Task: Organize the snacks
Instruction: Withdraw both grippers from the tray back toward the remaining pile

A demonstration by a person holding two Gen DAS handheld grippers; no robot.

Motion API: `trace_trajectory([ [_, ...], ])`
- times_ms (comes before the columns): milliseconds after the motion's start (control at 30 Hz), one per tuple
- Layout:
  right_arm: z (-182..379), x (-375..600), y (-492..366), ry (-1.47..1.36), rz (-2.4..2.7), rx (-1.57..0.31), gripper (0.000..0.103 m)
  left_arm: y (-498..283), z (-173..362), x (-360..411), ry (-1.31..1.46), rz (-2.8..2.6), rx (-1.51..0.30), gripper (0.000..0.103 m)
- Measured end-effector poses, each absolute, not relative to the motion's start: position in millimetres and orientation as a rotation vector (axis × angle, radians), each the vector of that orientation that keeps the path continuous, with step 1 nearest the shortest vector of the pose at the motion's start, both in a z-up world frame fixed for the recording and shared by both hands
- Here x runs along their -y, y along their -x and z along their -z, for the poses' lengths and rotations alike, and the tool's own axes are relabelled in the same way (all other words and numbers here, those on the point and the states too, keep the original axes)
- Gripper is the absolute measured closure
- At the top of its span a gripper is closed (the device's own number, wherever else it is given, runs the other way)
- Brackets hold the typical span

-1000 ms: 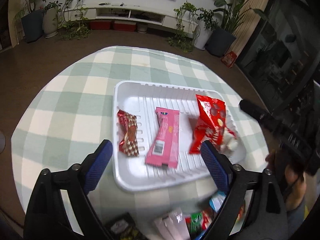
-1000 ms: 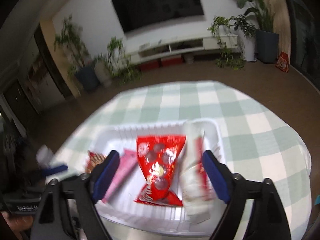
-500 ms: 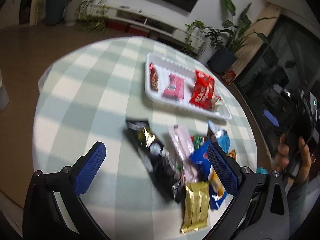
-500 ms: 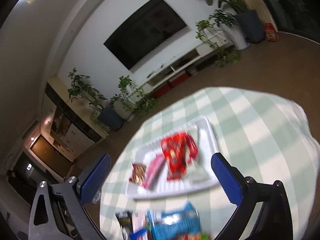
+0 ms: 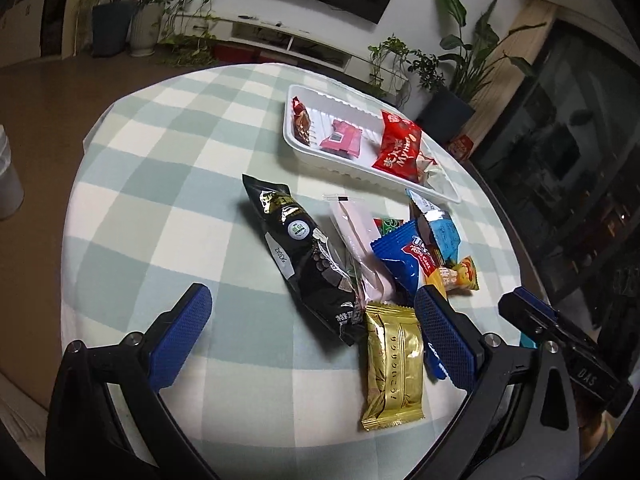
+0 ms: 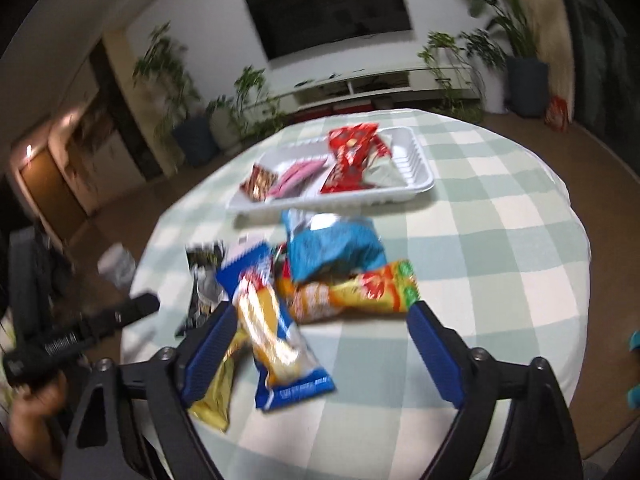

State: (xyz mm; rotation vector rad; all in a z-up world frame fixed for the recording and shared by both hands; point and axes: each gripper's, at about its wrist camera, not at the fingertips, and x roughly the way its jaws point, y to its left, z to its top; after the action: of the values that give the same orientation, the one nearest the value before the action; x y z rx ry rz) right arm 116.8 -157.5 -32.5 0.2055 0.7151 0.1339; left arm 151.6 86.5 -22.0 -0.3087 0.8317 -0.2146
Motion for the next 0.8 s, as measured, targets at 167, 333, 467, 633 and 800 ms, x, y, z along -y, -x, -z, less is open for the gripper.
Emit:
trace_trajectory([
  [167, 34.9, 156.8, -112.6, -0.169, -0.110, -0.697, 0.020, -166.6, 32.1, -86.9, 0.319, 0.205, -0.951, 0.000],
  [333, 40.4, 159.4, -116.9, -0.176, -0.098, -0.722, 0.020, -189.3, 42.7, -100.3, 0.390, 0.132, -1.018, 0.001],
  [467, 39.9, 153.5, -116.0, -0.153, -0.103, -0.717, 0.020, -204.2, 34.1, -95.4, 0.365, 0.123, -0.993, 0.001],
  [633, 43.0, 151.0, -118.5, -0.148, -0.105, -0.735, 0.020, -229.7, 32.7, -79.7, 0.291, 0.097, -1.014, 0.002],
  [800, 43.6, 151.8, -118.8, -0.157, -0.110, -0.727, 0.020, -238.4, 38.9, -71.9, 0.248, 0.068, -1.028, 0.002],
])
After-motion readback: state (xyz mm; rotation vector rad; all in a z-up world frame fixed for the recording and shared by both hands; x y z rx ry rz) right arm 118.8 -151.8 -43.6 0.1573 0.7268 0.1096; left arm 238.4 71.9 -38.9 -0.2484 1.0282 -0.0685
